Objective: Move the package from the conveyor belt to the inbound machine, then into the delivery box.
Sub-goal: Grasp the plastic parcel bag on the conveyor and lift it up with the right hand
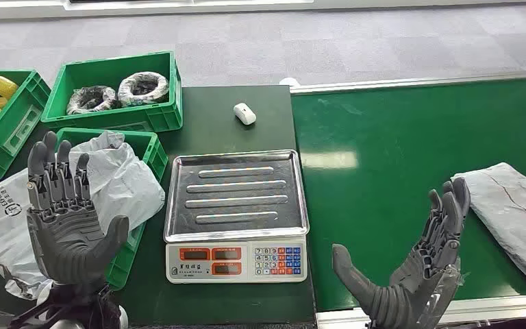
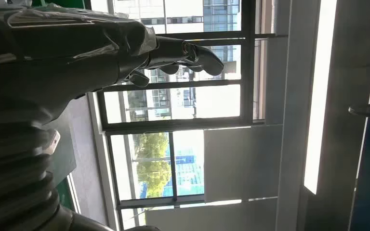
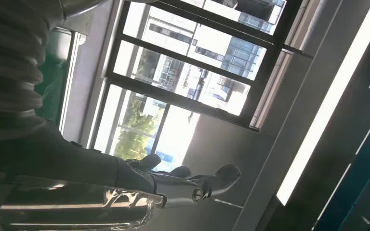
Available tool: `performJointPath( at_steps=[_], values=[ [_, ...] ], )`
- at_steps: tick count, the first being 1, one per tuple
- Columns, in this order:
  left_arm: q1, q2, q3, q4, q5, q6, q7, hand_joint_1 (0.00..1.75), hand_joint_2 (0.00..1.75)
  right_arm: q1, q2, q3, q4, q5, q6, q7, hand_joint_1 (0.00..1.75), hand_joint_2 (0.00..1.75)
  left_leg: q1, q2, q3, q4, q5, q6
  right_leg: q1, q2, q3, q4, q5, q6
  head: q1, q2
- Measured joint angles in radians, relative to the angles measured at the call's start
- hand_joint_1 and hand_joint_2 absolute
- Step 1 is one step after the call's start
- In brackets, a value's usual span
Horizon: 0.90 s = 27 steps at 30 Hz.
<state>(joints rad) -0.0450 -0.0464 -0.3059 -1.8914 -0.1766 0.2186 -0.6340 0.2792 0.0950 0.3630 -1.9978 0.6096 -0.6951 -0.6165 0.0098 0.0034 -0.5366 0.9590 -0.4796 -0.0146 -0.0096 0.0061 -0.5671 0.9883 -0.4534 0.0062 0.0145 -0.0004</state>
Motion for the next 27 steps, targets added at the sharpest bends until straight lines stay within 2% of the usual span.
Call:
performJointPath(
  at_steps=[7,14,20,23,27],
  values=[
    [0.0,-0.009,0.0,0.0,-0.003,0.001,0.011,0.0,1.75,-0.001,-0.001,0.0,0.0,0.004,0.0,0.003,0.0,1.75,0.0,0.0,0.0,0.0,0.0,0.0,0.0,0.0,0.0,0.0,0.0,0.0,0.0,0.0],
    [-0.006,-0.019,0.002,0.0,-0.002,-0.006,0.025,0.0,1.75,-0.029,-0.001,-0.03,0.016,0.114,0.0,0.073,0.0,1.75,0.0,0.0,0.0,0.0,0.0,0.0,0.0,0.0,0.0,0.0,0.0,0.0,0.0,0.0],
    [-0.009,-0.02,0.002,0.0,-0.002,-0.008,0.026,0.0,1.75,-0.045,-0.001,-0.051,0.03,0.125,0.0,0.082,0.0,1.75,0.0,0.0,0.0,0.0,0.0,0.0,0.0,0.0,0.0,0.0,0.0,0.0,0.0,0.0],
    [-0.01,-0.02,0.002,0.0,0.002,-0.012,0.027,0.0,1.75,-0.049,0.003,-0.065,0.035,0.185,0.0,0.108,0.0,1.75,0.0,0.0,0.0,0.0,0.0,0.0,0.0,0.0,0.0,0.0,0.0,0.0,0.0,0.0],
    [-0.014,-0.02,0.003,0.001,0.013,-0.031,0.028,0.0,1.75,-0.069,0.013,-0.123,0.047,0.339,0.0,0.193,0.0,1.75,0.0,0.0,0.0,0.0,0.0,0.0,0.0,0.0,0.0,0.0,0.0,0.0,0.0,0.0]
  ],
)
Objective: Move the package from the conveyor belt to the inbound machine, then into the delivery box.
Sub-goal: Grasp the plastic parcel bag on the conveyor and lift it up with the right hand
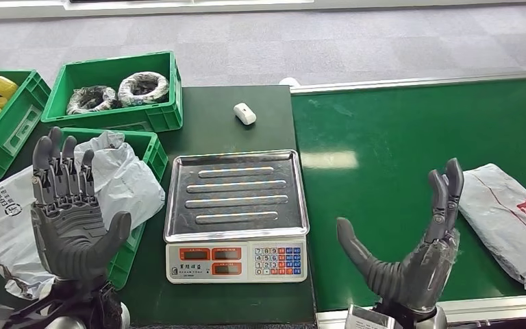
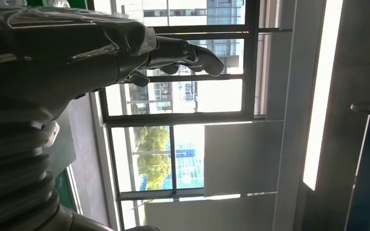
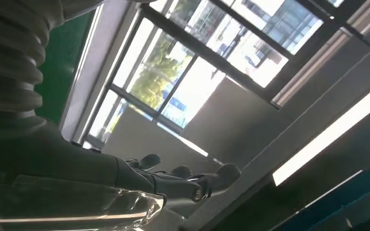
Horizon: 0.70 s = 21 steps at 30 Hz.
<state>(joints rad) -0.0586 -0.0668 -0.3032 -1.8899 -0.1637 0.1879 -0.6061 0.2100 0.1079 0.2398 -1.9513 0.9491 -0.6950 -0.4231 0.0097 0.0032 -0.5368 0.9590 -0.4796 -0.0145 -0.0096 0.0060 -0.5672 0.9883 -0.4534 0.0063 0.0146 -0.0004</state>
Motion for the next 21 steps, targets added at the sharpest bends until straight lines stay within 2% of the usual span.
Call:
performJointPath(
  at_steps=[3,6,11,17,21],
  values=[
    [-0.004,0.0,0.003,0.009,0.013,-0.017,-0.008,0.0,1.75,-0.028,-0.011,-0.094,0.031,0.191,0.009,0.134,0.0,1.75,0.0,0.0,0.0,0.0,0.0,0.0,0.0,0.0,0.001,0.0,0.0,0.0,0.0,0.0],
    [-0.009,0.003,0.015,0.024,0.034,-0.02,-0.021,0.0,1.75,-0.073,-0.078,-0.216,0.11,0.348,0.037,0.285,0.0,1.75,0.0,-0.001,0.001,0.001,0.0,0.0,-0.001,0.0,0.002,0.0,0.0,0.001,0.0,0.0],
    [-0.011,0.01,0.039,0.037,0.05,-0.02,-0.029,0.0,1.75,-0.137,-0.207,-0.392,0.269,0.369,0.06,0.31,0.0,1.75,-0.001,-0.003,0.0,0.003,0.0,0.001,-0.001,-0.002,0.002,0.0,0.001,0.001,0.0,0.0],
    [-0.011,0.014,0.044,0.045,0.058,-0.01,-0.033,0.0,1.75,-0.165,-0.283,-0.482,0.372,0.41,0.091,0.362,0.0,1.75,0.0,-0.003,-0.001,0.003,-0.001,0.001,-0.001,-0.003,0.001,0.0,0.001,0.001,0.0,0.0],
    [-0.01,0.02,0.047,0.053,0.07,-0.003,-0.044,0.0,1.75,-0.212,-0.361,-0.562,0.512,0.429,0.096,0.394,0.0,1.75,0.0,-0.003,-0.002,0.003,-0.001,0.002,-0.001,-0.003,0.001,0.0,0.001,0.001,0.0,0.0]
  ],
)
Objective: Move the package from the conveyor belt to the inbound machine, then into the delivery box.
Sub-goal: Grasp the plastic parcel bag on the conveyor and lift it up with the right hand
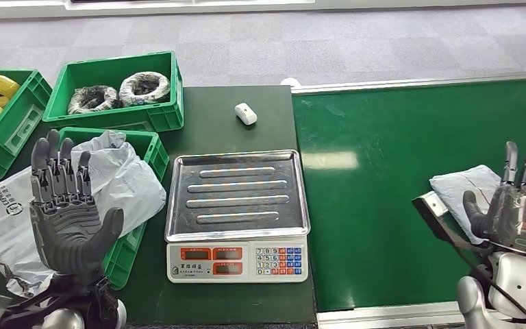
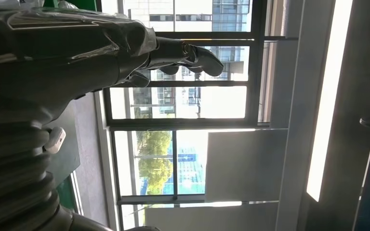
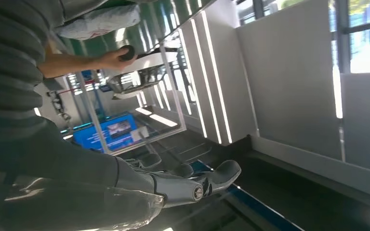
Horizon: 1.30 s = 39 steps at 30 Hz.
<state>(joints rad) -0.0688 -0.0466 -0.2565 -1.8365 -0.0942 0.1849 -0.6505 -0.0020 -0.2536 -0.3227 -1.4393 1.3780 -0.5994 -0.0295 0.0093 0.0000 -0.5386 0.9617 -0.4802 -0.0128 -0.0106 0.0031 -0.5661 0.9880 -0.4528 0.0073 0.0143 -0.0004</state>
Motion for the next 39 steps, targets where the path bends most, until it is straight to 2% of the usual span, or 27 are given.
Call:
performJointPath(
  at_steps=[7,14,18,22,25,28,32,33,35,39],
  values=[
    [0.011,0.009,0.008,0.001,0.007,0.018,-0.002,0.0,1.75,-0.104,-0.125,-0.123,0.294,0.083,-0.032,0.051,0.0,1.75,-0.002,0.0,0.0,0.001,0.0,0.001,-0.002,0.0,0.0,0.0,0.001,0.001,0.0,0.0],
    [0.017,0.013,0.009,0.001,0.007,0.019,-0.002,0.0,1.75,-0.134,-0.163,-0.154,0.414,0.101,-0.039,0.067,0.0,1.75,-0.001,0.0,-0.001,0.001,0.0,0.001,-0.001,0.0,-0.001,0.0,0.0,0.001,0.0,0.0],
    [0.024,0.014,0.009,0.001,0.005,0.024,-0.003,0.0,1.75,-0.142,-0.185,-0.175,0.472,0.162,-0.014,0.179,0.0,1.75,-0.001,0.0,-0.001,0.001,0.0,0.001,-0.002,-0.001,-0.001,0.0,0.0,0.001,0.0,0.0],
    [0.031,0.015,0.009,-0.001,-0.001,0.015,0.003,0.0,1.75,-0.155,-0.244,-0.205,0.58,0.174,0.044,0.332,0.0,1.75,-0.003,-0.003,-0.002,0.001,0.0,0.002,-0.003,-0.002,-0.001,0.0,0.0,0.002,0.0,0.0],
    [0.032,0.014,0.009,-0.003,-0.006,0.006,0.008,0.0,1.75,-0.165,-0.281,-0.224,0.652,0.173,0.094,0.361,0.0,1.75,-0.003,-0.002,-0.002,0.001,-0.001,0.003,-0.004,-0.002,-0.001,0.0,0.0,0.002,0.0,0.0],
    [0.034,0.014,0.011,-0.003,-0.011,-0.005,0.007,0.0,1.75,-0.18,-0.292,-0.247,0.708,0.14,0.208,0.314,0.0,1.75,-0.003,-0.002,-0.002,0.001,-0.001,0.003,-0.003,-0.002,-0.001,0.0,0.0,0.002,0.0,0.0],
    [0.037,0.007,0.035,0.001,-0.027,-0.036,-0.016,0.0,1.75,-0.199,-0.29,-0.265,0.737,-0.018,0.582,0.128,0.0,1.75,-0.003,-0.002,-0.004,0.001,-0.001,0.003,-0.003,-0.002,-0.001,0.0,0.0,0.002,0.0,0.0],
    [0.039,0.004,0.044,0.001,-0.033,-0.04,-0.02,0.0,1.75,-0.201,-0.29,-0.258,0.737,-0.044,0.649,0.097,0.0,1.75,-0.003,-0.002,-0.004,0.001,-0.001,0.003,-0.003,-0.002,-0.001,0.0,0.0,0.002,-0.001,0.0],
    [0.051,-0.002,0.06,0.001,-0.043,-0.042,-0.025,0.0,1.75,-0.214,-0.292,-0.234,0.735,-0.072,0.724,0.072,0.0,1.75,-0.003,-0.001,-0.004,0.001,-0.001,0.003,-0.003,-0.002,-0.002,0.0,0.0,0.002,-0.001,0.0],
    [0.078,-0.013,0.081,-0.005,-0.061,-0.034,-0.029,0.0,1.75,-0.256,-0.318,-0.159,0.732,-0.113,0.814,0.063,0.0,1.75,-0.003,-0.001,-0.002,0.001,0.0,0.004,-0.003,-0.002,-0.002,0.001,0.0,0.002,-0.001,0.0]
  ],
)
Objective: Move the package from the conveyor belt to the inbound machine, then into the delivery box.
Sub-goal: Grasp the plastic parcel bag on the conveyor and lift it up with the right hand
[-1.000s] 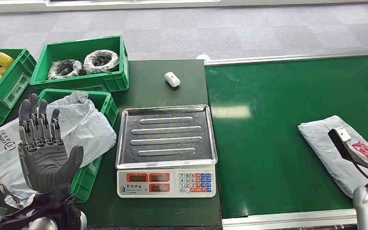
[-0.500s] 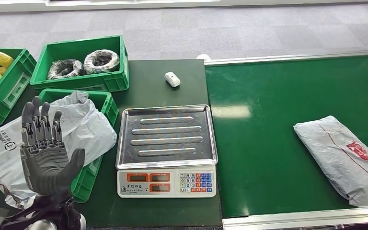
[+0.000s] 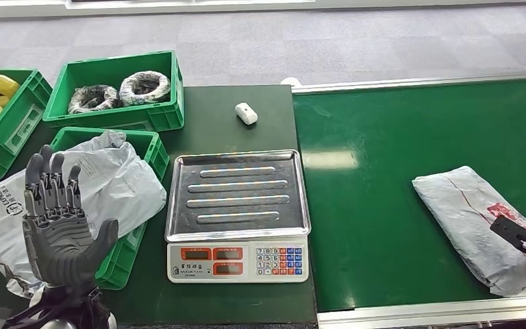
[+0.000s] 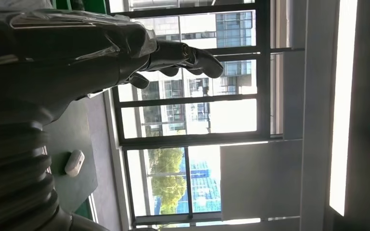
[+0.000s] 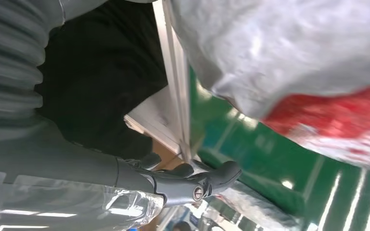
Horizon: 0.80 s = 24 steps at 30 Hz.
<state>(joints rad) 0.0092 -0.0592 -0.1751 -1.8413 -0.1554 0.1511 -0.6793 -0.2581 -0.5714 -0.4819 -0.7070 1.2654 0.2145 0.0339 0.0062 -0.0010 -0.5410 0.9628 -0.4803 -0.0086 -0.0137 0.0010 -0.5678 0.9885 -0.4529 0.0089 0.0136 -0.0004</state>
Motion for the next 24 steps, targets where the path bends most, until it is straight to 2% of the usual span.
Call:
performJointPath(
  at_steps=[5,9,21,24],
  values=[
    [0.025,-0.007,0.018,-0.017,-0.009,0.015,0.0,0.0,1.75,-0.031,-0.038,0.093,-0.001,-0.082,0.068,-0.047,0.0,1.75,0.0,0.0,-0.001,0.0,0.0,0.001,0.0,-0.001,0.0,0.0,0.0,0.0,0.0,0.0],
    [0.038,-0.009,0.028,-0.032,-0.014,0.017,0.0,0.0,1.75,-0.036,-0.05,0.145,-0.009,-0.108,0.083,-0.061,0.0,1.75,0.0,0.0,-0.001,0.0,0.0,0.001,0.0,-0.001,0.0,0.0,0.0,0.0,0.0,0.0],
    [0.065,-0.012,0.043,-0.057,-0.017,0.029,0.0,0.0,1.75,-0.035,-0.056,0.208,-0.054,-0.14,0.092,-0.068,0.0,1.75,0.0,-0.001,-0.001,0.0,0.0,0.001,0.0,-0.001,0.0,0.0,0.0,0.0,0.0,0.0],
    [0.068,-0.01,0.048,-0.062,-0.011,0.031,-0.002,0.0,1.75,0.009,-0.062,0.222,-0.121,-0.249,0.166,-0.154,0.0,1.75,0.0,-0.003,-0.001,0.0,0.0,0.001,0.0,-0.001,0.0,0.0,0.0,0.0,0.0,0.0]
  ],
)
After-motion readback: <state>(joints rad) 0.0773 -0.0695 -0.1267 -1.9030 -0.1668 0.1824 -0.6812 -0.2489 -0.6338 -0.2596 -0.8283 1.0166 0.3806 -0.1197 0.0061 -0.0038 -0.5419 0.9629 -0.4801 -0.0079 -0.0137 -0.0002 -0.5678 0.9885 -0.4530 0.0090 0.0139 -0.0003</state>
